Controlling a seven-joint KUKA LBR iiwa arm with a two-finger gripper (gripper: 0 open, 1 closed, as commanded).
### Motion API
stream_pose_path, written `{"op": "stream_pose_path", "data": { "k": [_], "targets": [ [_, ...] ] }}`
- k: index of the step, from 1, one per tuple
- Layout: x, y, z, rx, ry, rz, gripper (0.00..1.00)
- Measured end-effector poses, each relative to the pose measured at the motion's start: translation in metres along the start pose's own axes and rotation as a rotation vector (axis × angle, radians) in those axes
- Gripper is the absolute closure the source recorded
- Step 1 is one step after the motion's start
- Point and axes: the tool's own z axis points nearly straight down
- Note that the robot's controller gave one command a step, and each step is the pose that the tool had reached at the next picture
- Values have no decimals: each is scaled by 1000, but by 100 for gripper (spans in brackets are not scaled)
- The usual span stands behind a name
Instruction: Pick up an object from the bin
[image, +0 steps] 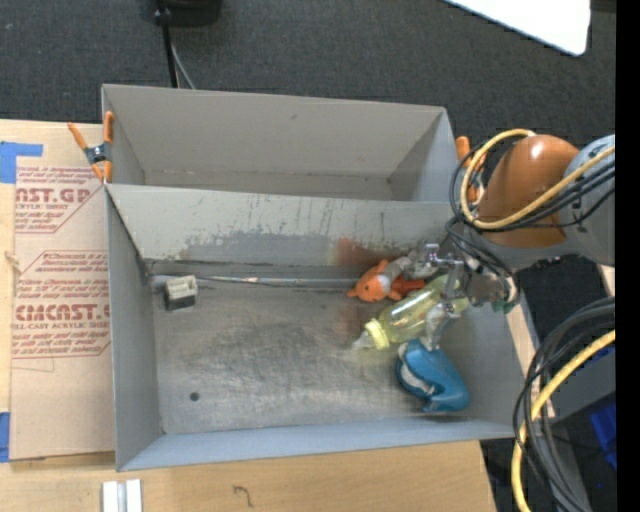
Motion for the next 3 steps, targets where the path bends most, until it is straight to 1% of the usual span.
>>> {"op": "stream_pose_path", "data": {
  "k": [1, 3],
  "targets": [
    [1, 2, -1, 4, -8, -4, 0],
    [1, 2, -1, 4, -8, -4, 0]
  ]
}}
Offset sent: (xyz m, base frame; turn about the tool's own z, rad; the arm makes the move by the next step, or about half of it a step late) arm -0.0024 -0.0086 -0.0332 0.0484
